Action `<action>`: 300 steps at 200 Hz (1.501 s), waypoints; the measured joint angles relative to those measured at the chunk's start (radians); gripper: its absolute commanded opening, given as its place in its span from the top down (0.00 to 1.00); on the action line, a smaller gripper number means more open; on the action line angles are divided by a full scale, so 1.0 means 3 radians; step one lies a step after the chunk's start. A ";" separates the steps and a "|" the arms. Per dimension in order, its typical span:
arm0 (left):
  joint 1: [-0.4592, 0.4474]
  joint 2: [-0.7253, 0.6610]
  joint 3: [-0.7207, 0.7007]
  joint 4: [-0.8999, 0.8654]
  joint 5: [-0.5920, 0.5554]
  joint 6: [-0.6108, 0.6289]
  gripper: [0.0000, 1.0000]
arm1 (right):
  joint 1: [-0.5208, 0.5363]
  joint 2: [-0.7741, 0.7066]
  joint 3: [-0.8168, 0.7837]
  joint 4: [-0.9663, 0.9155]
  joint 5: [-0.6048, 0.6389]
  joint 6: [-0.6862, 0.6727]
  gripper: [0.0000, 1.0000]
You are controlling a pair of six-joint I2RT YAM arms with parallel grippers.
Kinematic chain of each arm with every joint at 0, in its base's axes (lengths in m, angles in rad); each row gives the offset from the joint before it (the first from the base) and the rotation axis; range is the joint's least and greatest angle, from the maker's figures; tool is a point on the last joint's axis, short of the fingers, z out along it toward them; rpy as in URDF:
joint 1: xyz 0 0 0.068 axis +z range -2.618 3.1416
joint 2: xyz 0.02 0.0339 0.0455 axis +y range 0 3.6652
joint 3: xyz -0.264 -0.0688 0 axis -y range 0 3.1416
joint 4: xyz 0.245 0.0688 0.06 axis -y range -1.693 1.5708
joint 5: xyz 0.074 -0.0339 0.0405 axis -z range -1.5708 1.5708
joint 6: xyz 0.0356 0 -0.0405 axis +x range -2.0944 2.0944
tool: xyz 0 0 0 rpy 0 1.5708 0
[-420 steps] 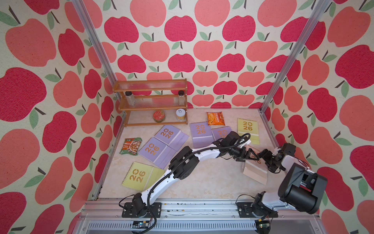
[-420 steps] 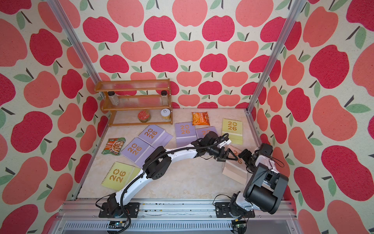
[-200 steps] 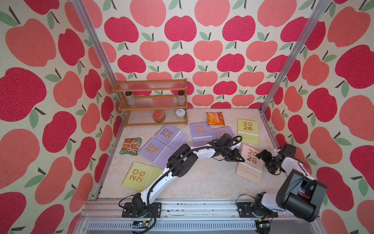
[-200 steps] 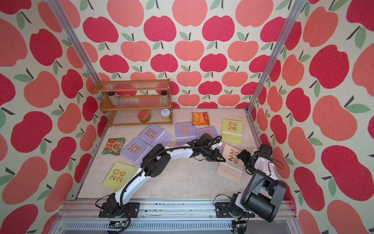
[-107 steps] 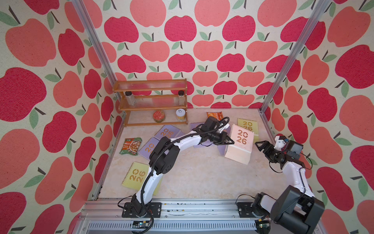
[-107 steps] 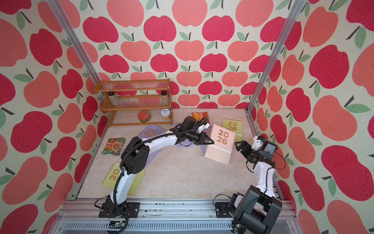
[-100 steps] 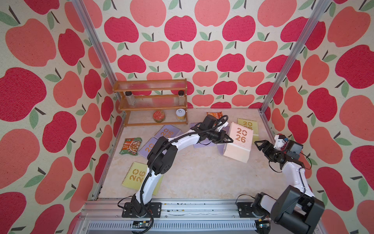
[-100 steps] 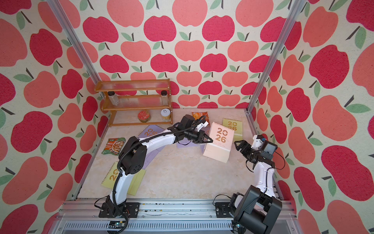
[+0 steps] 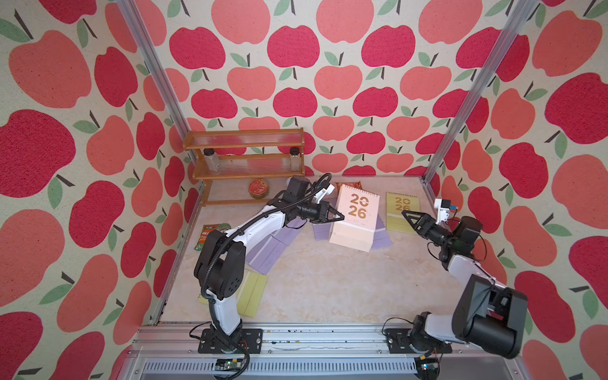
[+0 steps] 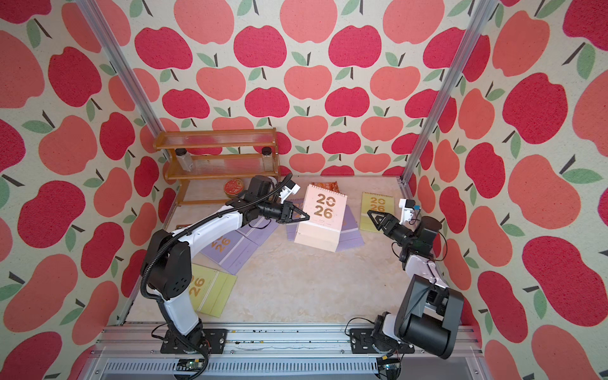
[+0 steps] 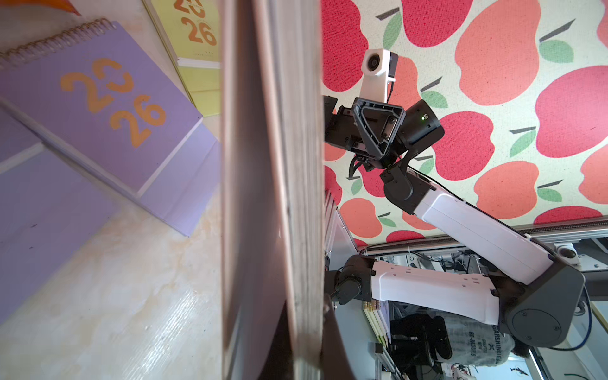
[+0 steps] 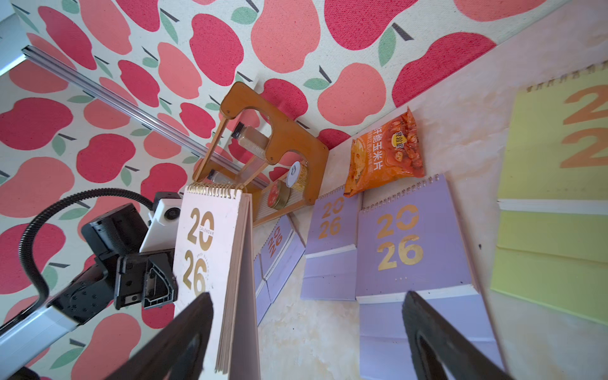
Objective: Stack the calendars
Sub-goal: Place the calendar at the center of the board.
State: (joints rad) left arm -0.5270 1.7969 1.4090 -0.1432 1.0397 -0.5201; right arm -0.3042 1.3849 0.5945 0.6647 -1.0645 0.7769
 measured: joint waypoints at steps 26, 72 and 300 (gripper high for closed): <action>0.0060 -0.0177 -0.0056 -0.0093 0.0055 0.0080 1.00 | 0.0388 0.0214 0.0043 0.0387 -0.0103 0.0150 0.08; 0.0086 -0.0568 -0.0136 -0.0196 0.0179 0.0226 1.00 | 0.0958 0.0409 0.0329 0.0687 -0.0123 0.0202 0.08; 0.0441 -0.0833 -0.0490 -0.0145 0.0257 0.0195 1.00 | 0.1748 0.0673 0.0572 0.1277 -0.0201 0.0613 0.07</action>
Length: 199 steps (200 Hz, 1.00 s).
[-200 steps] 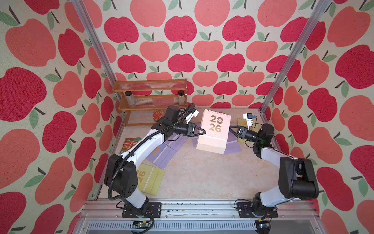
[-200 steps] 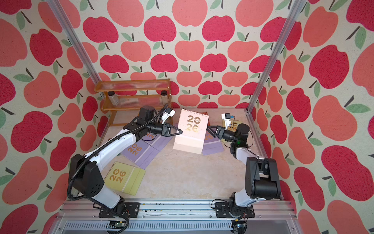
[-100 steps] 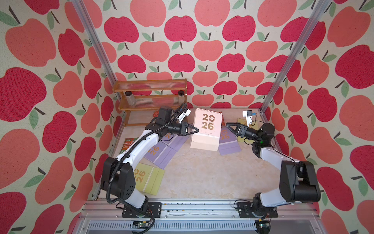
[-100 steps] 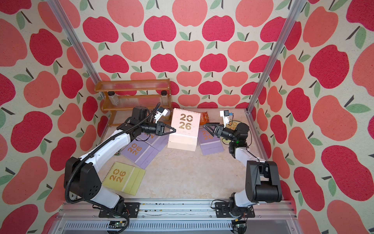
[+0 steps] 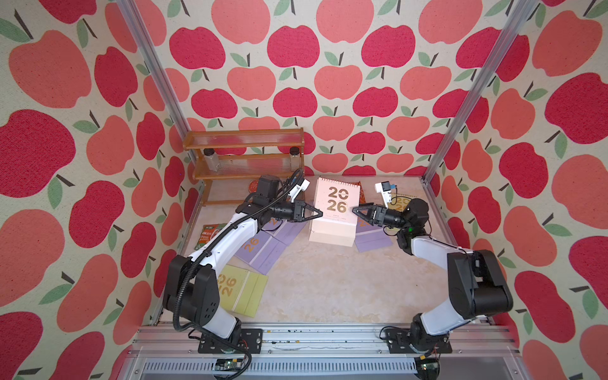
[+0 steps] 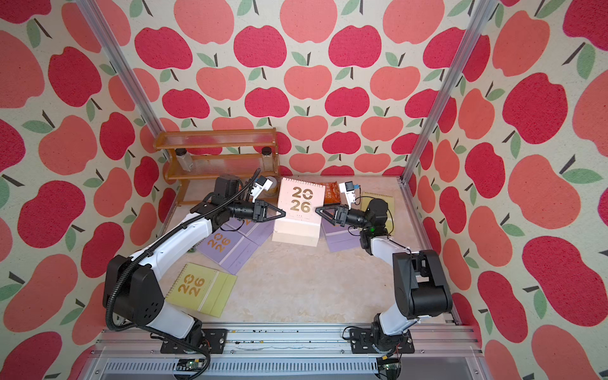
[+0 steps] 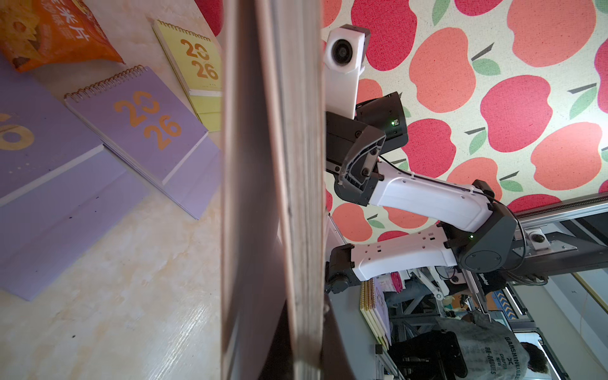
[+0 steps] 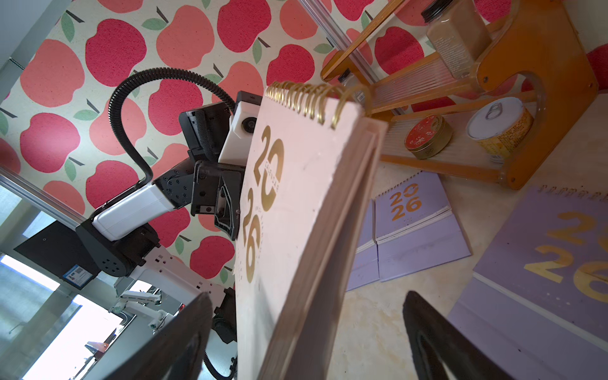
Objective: Stack the calendars
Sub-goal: Place the calendar at the center of the board.
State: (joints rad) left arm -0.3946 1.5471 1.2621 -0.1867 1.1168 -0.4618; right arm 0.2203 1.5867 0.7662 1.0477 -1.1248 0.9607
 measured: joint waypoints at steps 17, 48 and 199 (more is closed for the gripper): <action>-0.0010 -0.0013 -0.0004 0.0027 0.0005 -0.0005 1.00 | 0.0050 0.0070 0.0033 0.0052 -0.0010 0.0034 0.07; -0.0046 -0.0015 -0.0005 0.0042 0.0011 -0.0010 1.00 | 0.0104 0.0161 0.0083 0.0202 -0.0013 0.0117 0.12; 0.0097 -0.0014 -0.0032 -0.0140 -0.0114 0.0128 0.71 | 0.0177 0.0210 0.0139 0.0581 -0.0196 0.0459 1.00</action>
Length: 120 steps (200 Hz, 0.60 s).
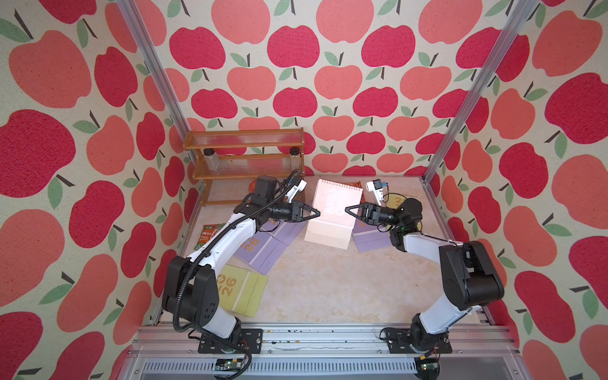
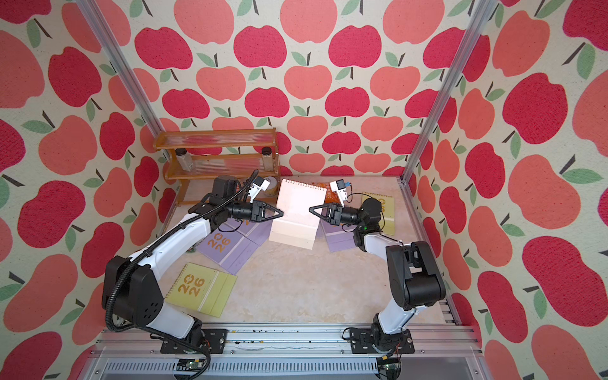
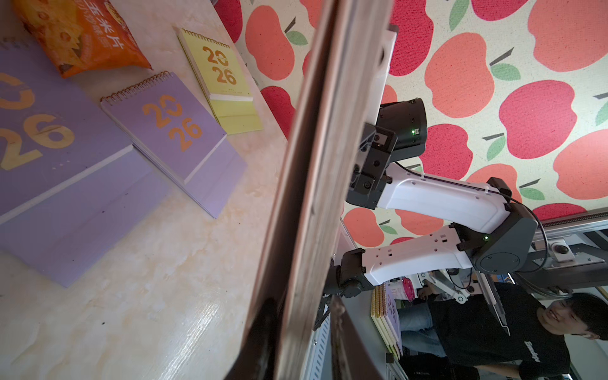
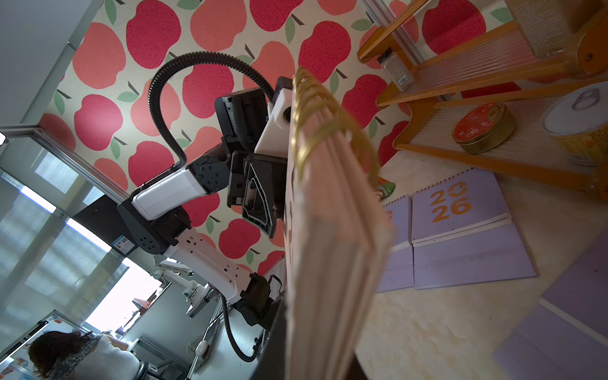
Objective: Stack the calendars
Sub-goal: Place the calendar at the center of the board.
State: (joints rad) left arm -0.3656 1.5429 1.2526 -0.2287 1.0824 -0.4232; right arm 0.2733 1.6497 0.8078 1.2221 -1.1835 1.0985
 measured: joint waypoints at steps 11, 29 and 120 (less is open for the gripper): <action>0.0013 0.0000 -0.0004 0.0000 0.0001 0.0000 0.64 | -0.0001 0.0001 0.0001 -0.0001 -0.0003 0.0000 1.00; 0.0024 -0.0001 -0.0006 -0.0001 0.0025 0.0009 0.55 | -0.0001 0.0004 0.0001 -0.0019 -0.0005 0.0000 1.00; 0.0417 -0.0422 -0.0014 -0.0380 0.0022 0.0317 0.14 | -0.0008 -0.0005 0.0315 -0.0853 -0.0291 -0.0198 1.00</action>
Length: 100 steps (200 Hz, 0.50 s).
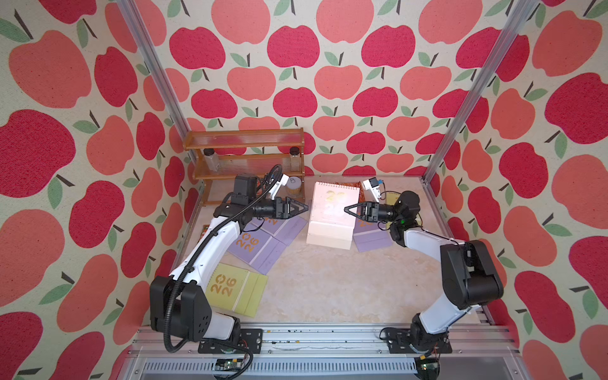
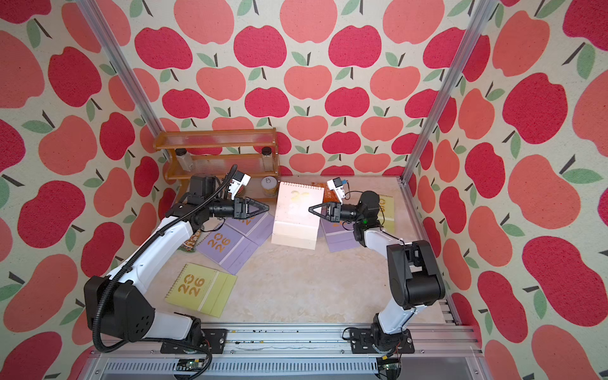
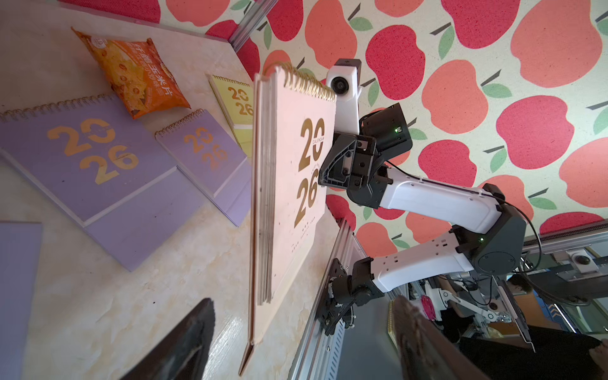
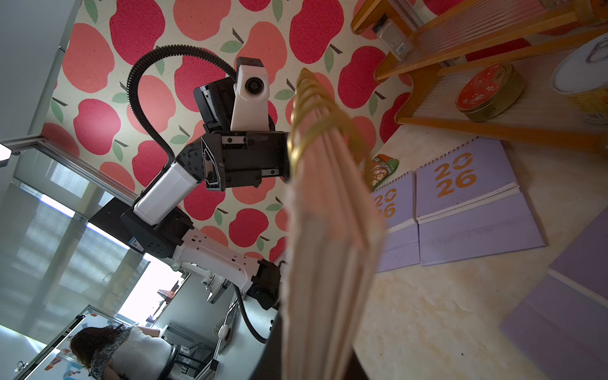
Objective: Stack the calendars
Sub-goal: Place the calendar at the center of the board.
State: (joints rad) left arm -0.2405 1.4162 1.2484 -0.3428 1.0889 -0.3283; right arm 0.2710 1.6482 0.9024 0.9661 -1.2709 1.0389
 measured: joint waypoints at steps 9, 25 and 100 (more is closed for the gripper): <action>0.0000 -0.0008 -0.0013 0.0001 0.0001 0.0019 0.14 | 0.0023 -0.0023 0.0055 -0.0144 -0.0042 -0.0064 1.00; -0.0001 -0.0008 -0.0064 0.0008 0.0001 0.0018 0.13 | 0.0099 -0.0065 0.0175 -0.0454 -0.0107 -0.0245 1.00; -0.0060 0.0023 -0.0237 0.0298 0.0000 -0.0084 0.13 | 0.0463 -0.0257 0.0685 -0.2340 -0.0168 -0.1603 1.00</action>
State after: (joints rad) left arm -0.2584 1.4231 1.1774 -0.2535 1.0889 -0.3534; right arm 0.4099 1.5711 1.1080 0.2642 -1.3212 0.5579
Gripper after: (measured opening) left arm 0.879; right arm 0.142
